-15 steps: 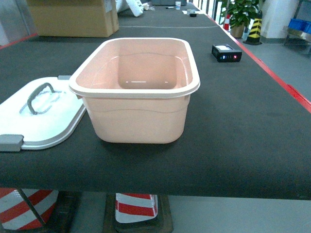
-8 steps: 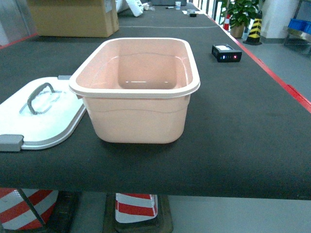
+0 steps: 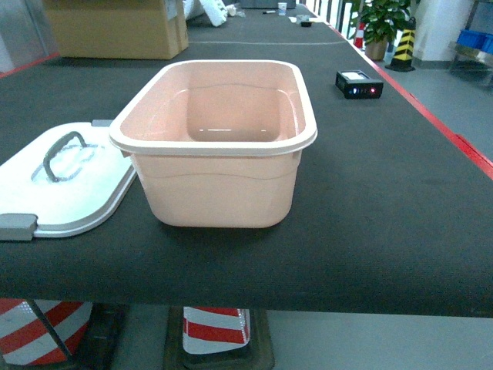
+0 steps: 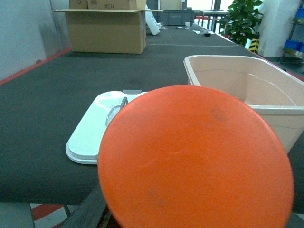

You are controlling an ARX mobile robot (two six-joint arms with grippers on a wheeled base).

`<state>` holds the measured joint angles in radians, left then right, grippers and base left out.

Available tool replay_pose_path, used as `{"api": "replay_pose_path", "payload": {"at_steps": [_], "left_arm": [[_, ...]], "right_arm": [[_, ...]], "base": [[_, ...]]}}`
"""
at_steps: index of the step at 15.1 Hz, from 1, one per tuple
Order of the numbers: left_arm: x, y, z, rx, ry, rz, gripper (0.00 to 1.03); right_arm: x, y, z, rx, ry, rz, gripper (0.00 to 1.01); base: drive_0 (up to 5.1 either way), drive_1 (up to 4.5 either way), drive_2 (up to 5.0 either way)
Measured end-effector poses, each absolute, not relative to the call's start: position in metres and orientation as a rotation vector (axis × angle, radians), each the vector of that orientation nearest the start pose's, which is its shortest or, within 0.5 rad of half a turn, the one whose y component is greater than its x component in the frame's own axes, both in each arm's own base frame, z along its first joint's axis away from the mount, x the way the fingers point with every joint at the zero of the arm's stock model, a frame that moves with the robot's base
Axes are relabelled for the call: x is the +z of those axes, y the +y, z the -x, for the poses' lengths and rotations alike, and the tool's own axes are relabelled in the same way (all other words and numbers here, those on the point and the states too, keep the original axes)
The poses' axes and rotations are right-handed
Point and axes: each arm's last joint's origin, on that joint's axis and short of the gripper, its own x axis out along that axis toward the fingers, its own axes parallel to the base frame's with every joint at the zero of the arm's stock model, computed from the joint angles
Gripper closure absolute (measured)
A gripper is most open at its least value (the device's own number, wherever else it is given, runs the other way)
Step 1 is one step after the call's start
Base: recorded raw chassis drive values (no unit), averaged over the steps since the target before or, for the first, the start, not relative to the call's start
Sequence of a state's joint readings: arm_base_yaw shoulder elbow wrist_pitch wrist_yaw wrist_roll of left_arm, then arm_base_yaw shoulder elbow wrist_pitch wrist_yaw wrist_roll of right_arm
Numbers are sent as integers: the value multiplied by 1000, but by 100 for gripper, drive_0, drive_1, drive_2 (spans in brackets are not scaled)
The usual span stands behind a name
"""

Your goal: Pick capacitor and pack into box

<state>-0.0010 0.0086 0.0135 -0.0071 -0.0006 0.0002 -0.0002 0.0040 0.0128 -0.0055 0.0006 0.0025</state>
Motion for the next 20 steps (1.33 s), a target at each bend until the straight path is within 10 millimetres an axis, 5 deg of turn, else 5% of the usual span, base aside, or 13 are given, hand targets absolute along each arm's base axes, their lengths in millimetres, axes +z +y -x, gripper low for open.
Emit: {"api": "replay_pose_path", "payload": {"at_steps": [7, 10, 14, 18, 20], "left_arm": [[170, -2, -99, 74, -30, -4, 59], [182, -18, -124, 203, -74, 0, 59], [255, -69, -218, 60, -261, 21, 59], [236, -132, -339, -23, -150, -80, 59], [211, -150, -382, -32, -101, -100, 59]], "right_arm": [[167, 0, -97, 0, -3, -2, 3], [167, 0, -97, -1, -4, -3, 3], [167, 0, -97, 0, -3, -2, 3], [167, 0, -97, -1, -3, -2, 3], [167, 0, -97, -1, -3, -2, 3]], "base": [[0, 0, 0], [0, 0, 0], [0, 0, 0], [0, 0, 0], [0, 0, 0]]}}
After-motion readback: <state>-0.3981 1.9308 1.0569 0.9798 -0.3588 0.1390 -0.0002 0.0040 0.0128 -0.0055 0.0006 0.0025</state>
